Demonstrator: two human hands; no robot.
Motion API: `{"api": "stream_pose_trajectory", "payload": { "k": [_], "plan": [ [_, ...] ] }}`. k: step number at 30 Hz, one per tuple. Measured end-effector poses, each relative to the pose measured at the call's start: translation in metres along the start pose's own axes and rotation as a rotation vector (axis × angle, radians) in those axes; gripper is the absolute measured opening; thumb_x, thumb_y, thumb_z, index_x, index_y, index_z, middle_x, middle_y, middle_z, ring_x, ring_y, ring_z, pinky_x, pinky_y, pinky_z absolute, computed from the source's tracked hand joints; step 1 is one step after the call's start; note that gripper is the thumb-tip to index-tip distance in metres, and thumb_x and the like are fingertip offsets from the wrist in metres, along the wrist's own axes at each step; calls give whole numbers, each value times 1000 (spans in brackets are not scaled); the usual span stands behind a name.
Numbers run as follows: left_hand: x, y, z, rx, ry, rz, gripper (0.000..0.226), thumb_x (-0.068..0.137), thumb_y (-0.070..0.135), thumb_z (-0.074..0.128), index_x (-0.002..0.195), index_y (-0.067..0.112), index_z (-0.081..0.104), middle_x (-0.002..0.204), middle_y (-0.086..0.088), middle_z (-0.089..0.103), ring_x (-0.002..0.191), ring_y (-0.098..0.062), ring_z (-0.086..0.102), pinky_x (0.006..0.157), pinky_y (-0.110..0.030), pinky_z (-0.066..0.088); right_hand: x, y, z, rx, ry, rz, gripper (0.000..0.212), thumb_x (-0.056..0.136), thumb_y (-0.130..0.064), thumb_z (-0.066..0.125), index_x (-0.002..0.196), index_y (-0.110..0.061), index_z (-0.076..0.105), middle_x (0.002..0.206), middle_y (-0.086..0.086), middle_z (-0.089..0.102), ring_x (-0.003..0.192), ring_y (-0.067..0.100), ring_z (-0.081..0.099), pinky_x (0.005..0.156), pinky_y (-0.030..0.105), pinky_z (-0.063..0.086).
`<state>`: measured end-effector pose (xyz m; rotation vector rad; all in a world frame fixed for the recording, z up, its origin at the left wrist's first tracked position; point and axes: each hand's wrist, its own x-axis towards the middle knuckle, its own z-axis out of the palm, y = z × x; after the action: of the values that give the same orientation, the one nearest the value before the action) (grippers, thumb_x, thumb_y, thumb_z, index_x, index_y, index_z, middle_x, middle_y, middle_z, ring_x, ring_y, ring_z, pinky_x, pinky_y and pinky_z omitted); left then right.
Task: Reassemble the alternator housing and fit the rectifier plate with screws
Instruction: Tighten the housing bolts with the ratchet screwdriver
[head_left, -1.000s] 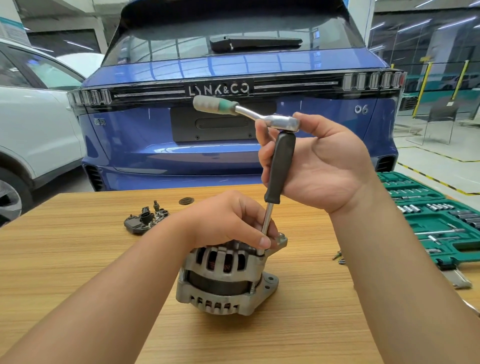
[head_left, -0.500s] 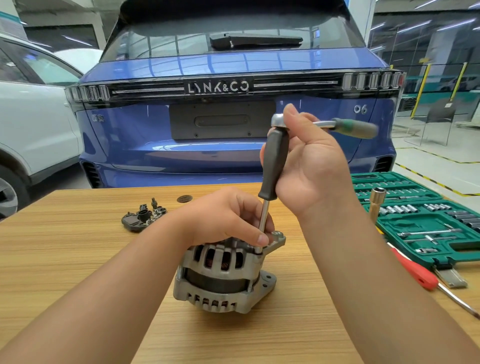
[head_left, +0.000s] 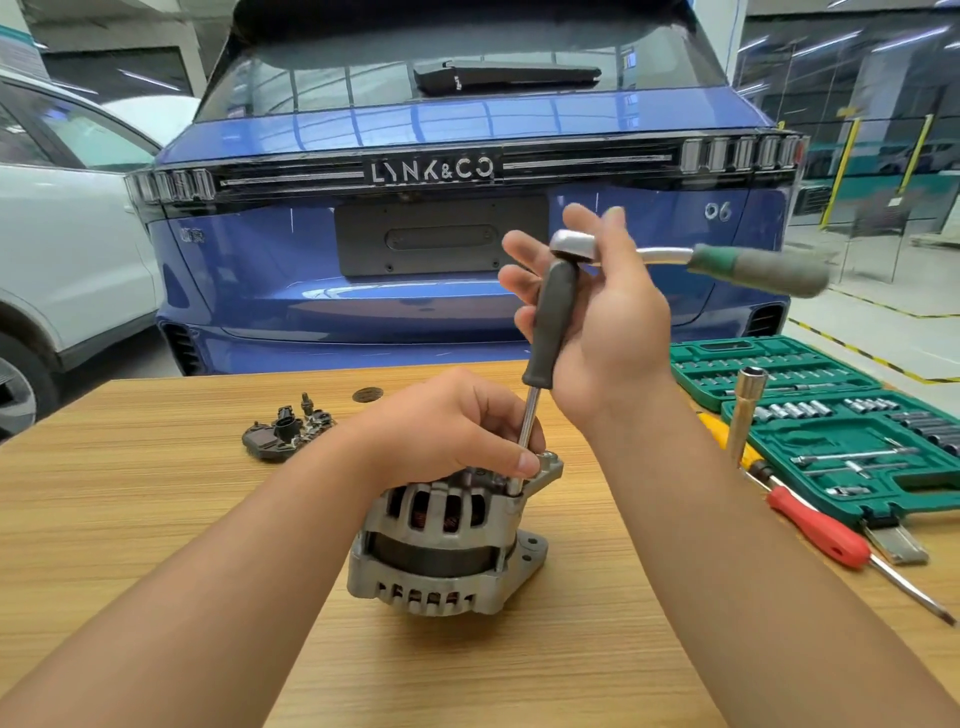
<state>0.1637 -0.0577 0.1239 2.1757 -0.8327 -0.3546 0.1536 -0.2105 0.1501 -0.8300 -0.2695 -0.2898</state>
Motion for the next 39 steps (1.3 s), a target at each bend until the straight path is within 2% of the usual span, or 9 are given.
{"api": "stream_pose_trajectory", "payload": {
  "k": [5,10,14,20,23,27,31,36,39],
  "plan": [
    [-2,3,1,27,-17,18,18,88,20,78,84,37,77,86,9,76,80,-5,69,79,-28,49,8,-11,-9,180,-163,307,49,105,-59,31,116,-22,61,95,1,77,61,10,66,52,21,48],
    [-2,1,0,19,-11,12,17,89,16,77,85,33,77,85,9,77,80,-5,71,74,-18,53,8,-11,-9,222,-262,309,34,101,-55,43,109,-30,63,95,-3,74,65,9,65,60,23,49],
    [-1,1,0,33,6,-6,12,88,19,78,88,31,77,90,8,78,88,-10,74,89,-36,55,3,-3,-3,-50,-125,-66,18,100,-35,58,104,-19,63,86,6,72,66,17,65,61,29,52],
    [-1,3,3,98,30,-10,16,89,30,77,79,43,74,78,18,73,72,3,67,73,-27,47,0,4,-2,-663,55,-669,13,102,-23,57,91,-28,61,76,4,61,66,25,65,63,26,51],
    [-1,3,5,131,34,9,24,91,29,75,75,47,73,74,21,70,68,6,62,71,-26,43,-4,4,5,-425,55,-389,15,104,-34,51,99,-31,64,81,0,63,63,18,58,58,27,47],
    [-2,2,2,148,37,22,25,92,28,74,78,49,74,78,21,71,72,6,63,72,-26,42,0,-7,0,-2,-144,65,48,105,-58,30,124,-22,56,90,3,74,62,15,58,57,27,44],
    [-2,5,4,182,4,40,30,92,30,74,75,54,72,73,27,69,69,10,62,66,-20,39,8,-15,-12,154,-184,326,62,103,-65,21,120,-19,60,85,-7,75,55,7,60,53,20,43],
    [-3,0,2,139,41,25,20,91,31,74,84,50,75,88,22,75,84,6,68,79,-29,48,6,-10,-9,153,-315,244,22,98,-47,51,109,-33,63,93,-7,72,66,8,62,61,25,47],
    [-1,0,1,129,50,13,14,91,33,75,89,47,75,90,19,76,86,2,69,85,-35,52,1,-6,-3,26,-208,76,7,97,-27,62,103,-29,63,90,-1,72,65,12,61,58,27,48]
  ]
}}
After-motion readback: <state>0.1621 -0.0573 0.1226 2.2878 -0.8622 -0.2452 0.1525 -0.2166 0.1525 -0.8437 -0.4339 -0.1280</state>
